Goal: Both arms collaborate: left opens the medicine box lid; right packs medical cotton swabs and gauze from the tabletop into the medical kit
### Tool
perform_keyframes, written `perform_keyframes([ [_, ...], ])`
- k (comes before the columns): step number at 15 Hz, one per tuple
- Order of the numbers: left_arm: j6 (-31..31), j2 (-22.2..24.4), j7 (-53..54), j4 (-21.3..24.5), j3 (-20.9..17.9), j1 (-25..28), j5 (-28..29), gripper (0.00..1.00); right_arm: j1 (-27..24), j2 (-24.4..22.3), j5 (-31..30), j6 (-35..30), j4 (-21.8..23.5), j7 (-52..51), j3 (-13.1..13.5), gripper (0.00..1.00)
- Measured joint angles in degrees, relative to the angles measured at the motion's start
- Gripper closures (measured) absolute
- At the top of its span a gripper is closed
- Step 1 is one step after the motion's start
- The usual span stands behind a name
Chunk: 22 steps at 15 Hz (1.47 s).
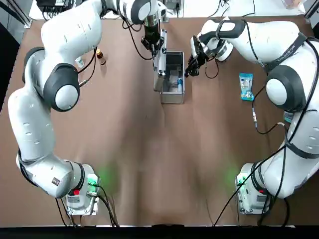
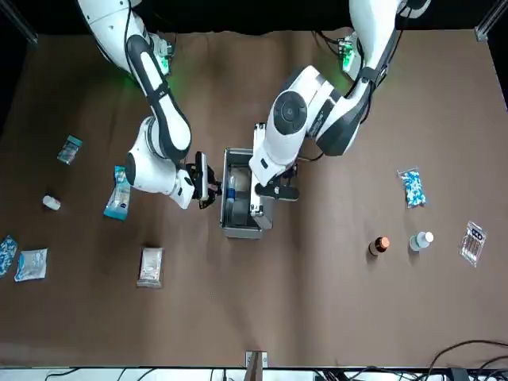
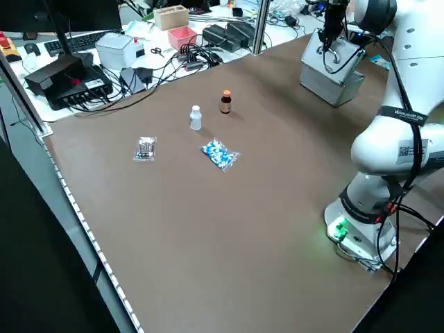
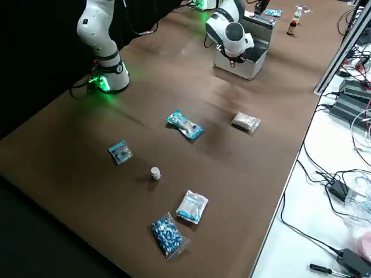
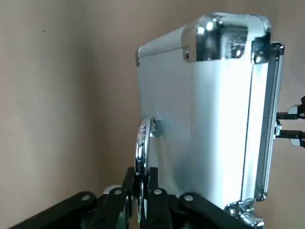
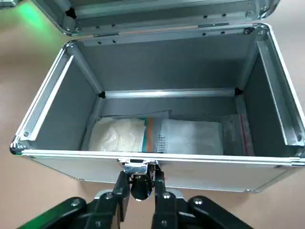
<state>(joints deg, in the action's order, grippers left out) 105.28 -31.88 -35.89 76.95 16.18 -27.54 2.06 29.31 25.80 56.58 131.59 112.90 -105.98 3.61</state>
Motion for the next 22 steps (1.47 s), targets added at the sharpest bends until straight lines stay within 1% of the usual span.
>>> perform_keyframes([
  [2, -0.54, -0.01, 0.43, 0.05, 0.21, 0.59, -0.21, 0.86, 0.0, 0.0, 0.0, -0.14, -0.03, -0.12, 0.01, 0.74],
  [3, -1.31, -0.01, 1.24, 0.1, 0.18, 0.94, -0.02, 0.83, 0.0, 0.0, 0.0, -0.39, -0.08, -0.18, 0.05, 0.74],
  [4, -2.4, -0.01, 2.72, 0.1, -0.02, 1.58, 0.58, 0.76, -0.01, 0.01, 0.0, -0.56, -0.09, -0.26, 0.13, 0.74],
  [7, -4.05, 0.27, 5.58, -0.09, -0.19, 4.65, 0.82, 0.47, 0.0, 0.02, 0.0, -0.65, -0.09, -0.32, 0.17, 0.74],
  [10, -4.29, 1.18, 5.97, -0.3, -0.57, 5.72, 0.85, 0.2, 0.0, 0.02, 0.0, -0.72, -0.09, -0.44, 0.19, 0.74],
  [11, -4.3, 2.22, 5.97, -0.37, -0.62, 6.21, 0.85, 0.02, -0.01, 0.02, 0.0, -0.75, -0.09, -0.5, 0.21, 0.74],
  [15, -4.31, 5.53, 6.84, -0.58, -0.64, 8.84, 0.85, 0.01, -0.01, 0.02, 0.0, -0.79, -0.1, -0.57, 0.22, 0.74],
  [19, -4.73, 10.65, 12.36, -0.75, -0.71, 13.04, 0.87, 0.0, -0.01, 0.02, 0.0, -0.92, -0.1, -0.6, 0.26, 0.73],
  [21, -6.85, 12.98, 15.61, -0.75, -0.75, 15.38, 0.88, 0.0, -0.06, 0.02, 0.0, -1.15, -0.1, -0.61, 0.29, 0.73],
  [22, -7.9, 13.96, 16.93, -0.74, -0.77, 16.5, 0.88, 0.0, -0.19, 0.02, 0.0, -2.07, -0.1, -0.61, 0.33, 0.67],
])
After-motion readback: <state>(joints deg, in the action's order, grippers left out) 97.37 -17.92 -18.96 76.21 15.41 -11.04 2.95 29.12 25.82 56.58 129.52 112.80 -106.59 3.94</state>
